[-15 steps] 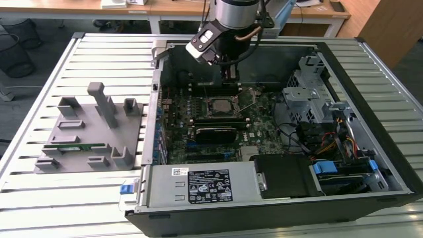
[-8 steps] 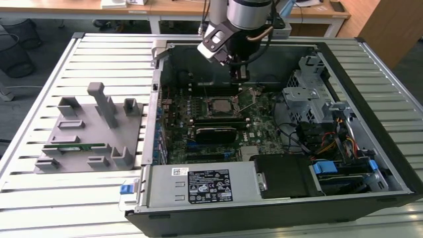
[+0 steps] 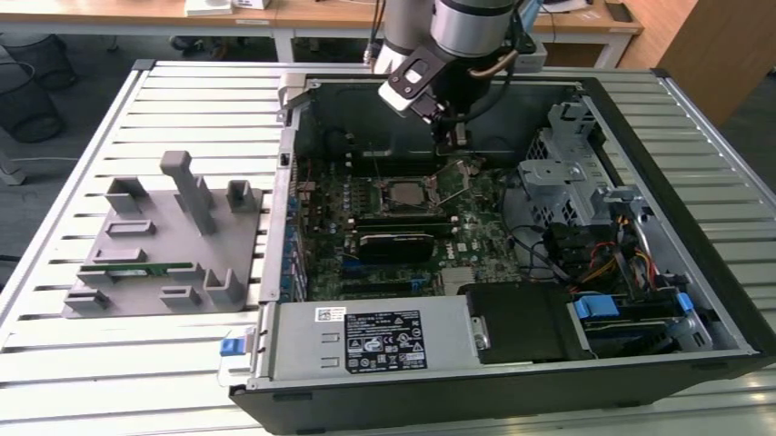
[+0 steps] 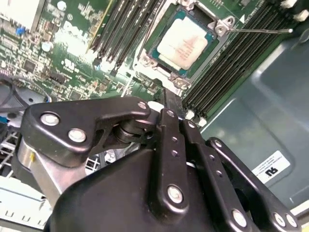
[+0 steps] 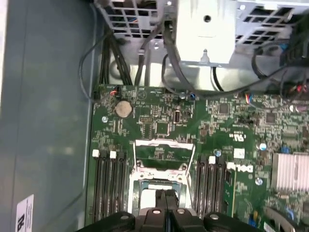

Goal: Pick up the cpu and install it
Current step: 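Close the cpu cover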

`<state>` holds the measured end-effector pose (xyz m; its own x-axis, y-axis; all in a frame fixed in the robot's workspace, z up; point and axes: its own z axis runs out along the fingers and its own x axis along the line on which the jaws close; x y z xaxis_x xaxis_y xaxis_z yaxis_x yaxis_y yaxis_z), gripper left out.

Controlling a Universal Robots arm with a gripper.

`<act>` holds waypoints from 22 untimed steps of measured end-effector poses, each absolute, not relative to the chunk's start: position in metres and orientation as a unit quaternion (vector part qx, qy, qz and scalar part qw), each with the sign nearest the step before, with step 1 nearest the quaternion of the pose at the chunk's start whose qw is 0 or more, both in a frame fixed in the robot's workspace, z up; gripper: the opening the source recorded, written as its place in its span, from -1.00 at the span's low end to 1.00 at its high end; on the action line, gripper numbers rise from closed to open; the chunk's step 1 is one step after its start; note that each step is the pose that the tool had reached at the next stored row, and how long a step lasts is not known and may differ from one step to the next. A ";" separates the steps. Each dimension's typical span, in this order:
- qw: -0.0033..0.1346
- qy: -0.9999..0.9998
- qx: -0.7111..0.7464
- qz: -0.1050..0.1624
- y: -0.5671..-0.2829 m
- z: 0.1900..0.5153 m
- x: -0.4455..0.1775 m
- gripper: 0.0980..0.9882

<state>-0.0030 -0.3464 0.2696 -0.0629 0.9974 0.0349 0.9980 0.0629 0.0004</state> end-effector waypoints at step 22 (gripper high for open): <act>0.013 -0.733 -0.680 -0.012 -0.343 0.258 0.026 -0.98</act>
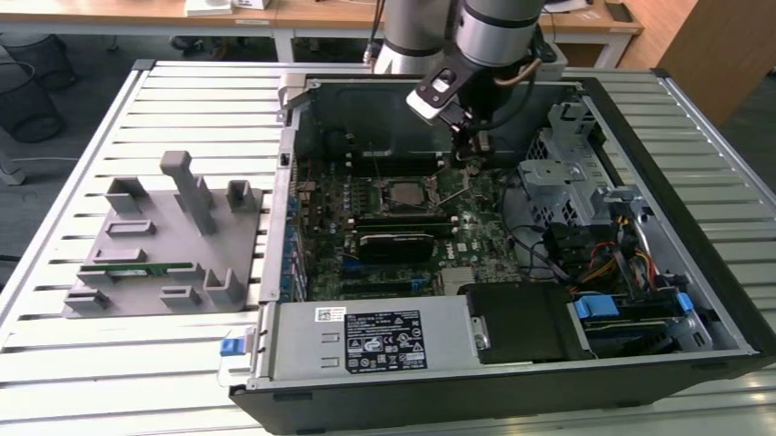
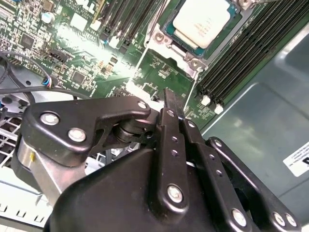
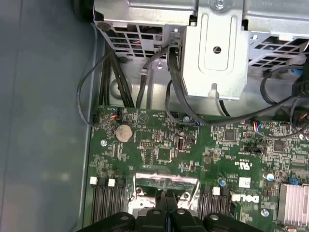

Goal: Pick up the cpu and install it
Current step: 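Close the cpu cover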

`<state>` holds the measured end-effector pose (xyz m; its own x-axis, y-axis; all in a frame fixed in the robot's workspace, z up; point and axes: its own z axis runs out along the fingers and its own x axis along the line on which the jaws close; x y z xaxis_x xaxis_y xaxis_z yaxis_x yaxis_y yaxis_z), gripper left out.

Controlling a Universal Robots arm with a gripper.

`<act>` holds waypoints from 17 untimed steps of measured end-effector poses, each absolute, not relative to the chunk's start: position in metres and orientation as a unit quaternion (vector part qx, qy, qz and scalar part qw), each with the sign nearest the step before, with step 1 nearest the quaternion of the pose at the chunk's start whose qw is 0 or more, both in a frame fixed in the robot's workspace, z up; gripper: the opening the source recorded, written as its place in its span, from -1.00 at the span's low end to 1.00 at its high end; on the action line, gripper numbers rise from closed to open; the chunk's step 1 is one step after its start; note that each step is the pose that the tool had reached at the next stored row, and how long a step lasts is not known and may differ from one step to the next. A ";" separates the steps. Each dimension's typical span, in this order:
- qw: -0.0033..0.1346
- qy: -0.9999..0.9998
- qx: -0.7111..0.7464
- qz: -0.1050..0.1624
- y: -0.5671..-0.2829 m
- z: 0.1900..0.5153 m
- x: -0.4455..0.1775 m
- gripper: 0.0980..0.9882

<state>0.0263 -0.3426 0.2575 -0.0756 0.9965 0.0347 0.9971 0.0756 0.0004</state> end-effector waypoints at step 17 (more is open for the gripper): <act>0.012 -0.733 -0.680 -0.012 -0.338 0.255 0.047 -0.98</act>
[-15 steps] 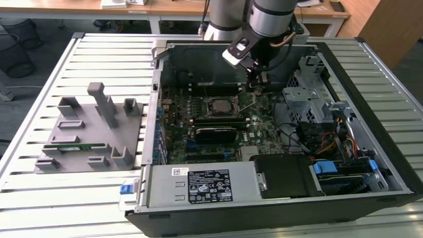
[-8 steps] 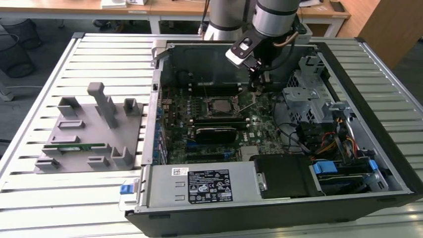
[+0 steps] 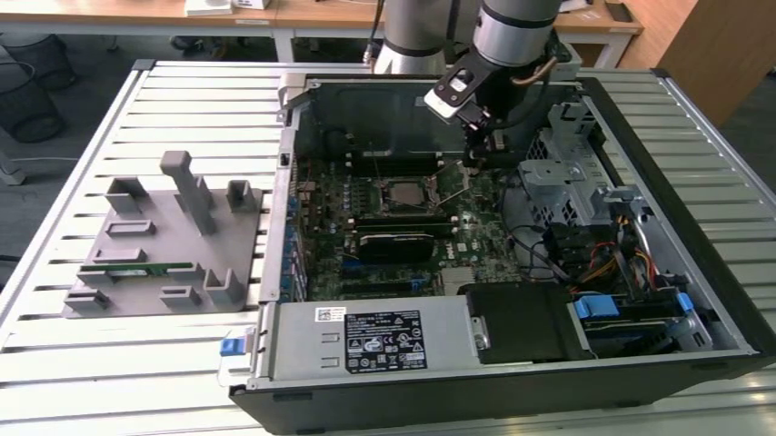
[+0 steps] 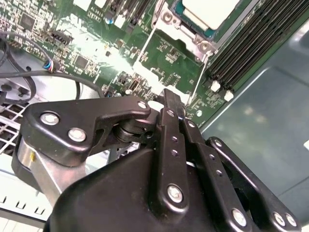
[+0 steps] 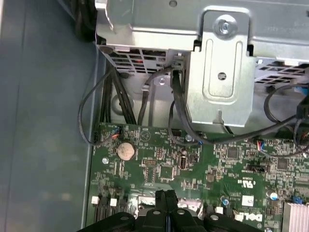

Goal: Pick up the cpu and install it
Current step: 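Close the cpu cover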

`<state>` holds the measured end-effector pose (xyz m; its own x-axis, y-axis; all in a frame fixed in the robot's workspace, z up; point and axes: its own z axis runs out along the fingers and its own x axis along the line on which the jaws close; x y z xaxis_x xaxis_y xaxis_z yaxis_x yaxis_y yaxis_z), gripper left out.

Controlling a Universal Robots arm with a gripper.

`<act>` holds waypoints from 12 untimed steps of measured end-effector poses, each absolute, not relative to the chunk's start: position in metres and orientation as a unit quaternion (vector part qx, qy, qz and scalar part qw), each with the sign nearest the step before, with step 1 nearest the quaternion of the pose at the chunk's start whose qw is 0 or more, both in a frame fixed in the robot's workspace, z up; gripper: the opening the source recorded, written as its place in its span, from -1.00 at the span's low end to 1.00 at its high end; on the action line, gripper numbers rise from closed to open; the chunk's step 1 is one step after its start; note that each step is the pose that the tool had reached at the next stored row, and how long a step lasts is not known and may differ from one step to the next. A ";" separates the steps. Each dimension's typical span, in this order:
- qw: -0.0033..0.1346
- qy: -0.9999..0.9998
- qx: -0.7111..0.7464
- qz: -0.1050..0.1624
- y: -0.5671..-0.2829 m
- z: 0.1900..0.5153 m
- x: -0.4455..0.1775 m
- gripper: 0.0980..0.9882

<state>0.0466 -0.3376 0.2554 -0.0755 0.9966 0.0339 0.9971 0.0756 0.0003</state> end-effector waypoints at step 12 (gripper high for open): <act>0.012 -0.733 -0.680 -0.012 -0.334 0.248 0.058 -0.98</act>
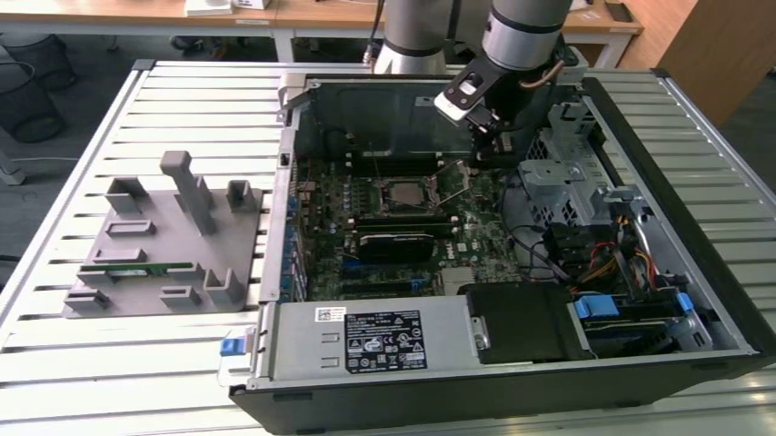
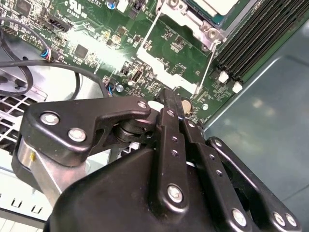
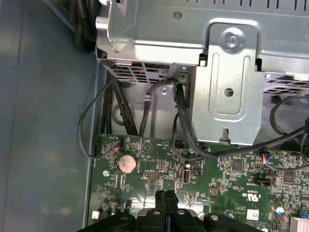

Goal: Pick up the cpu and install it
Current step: 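Close the cpu cover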

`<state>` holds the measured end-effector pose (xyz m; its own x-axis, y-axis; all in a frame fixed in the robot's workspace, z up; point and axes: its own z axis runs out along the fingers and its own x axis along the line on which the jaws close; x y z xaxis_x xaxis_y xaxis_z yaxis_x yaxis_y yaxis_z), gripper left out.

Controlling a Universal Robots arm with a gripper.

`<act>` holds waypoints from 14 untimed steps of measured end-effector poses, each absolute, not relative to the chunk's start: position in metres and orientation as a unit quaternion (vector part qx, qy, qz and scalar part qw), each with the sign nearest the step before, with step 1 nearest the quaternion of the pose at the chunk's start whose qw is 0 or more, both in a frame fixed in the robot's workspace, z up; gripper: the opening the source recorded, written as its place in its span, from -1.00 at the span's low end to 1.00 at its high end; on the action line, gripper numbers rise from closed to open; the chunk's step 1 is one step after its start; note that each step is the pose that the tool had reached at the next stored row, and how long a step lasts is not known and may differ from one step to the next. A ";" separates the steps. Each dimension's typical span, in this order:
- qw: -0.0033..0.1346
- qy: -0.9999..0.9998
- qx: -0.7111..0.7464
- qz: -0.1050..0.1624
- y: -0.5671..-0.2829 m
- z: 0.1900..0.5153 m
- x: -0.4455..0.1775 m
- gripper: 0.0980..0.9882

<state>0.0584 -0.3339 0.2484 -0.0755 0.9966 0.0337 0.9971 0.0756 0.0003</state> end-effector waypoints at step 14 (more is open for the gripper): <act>0.012 -0.733 -0.680 -0.011 -0.334 0.235 0.054 -0.98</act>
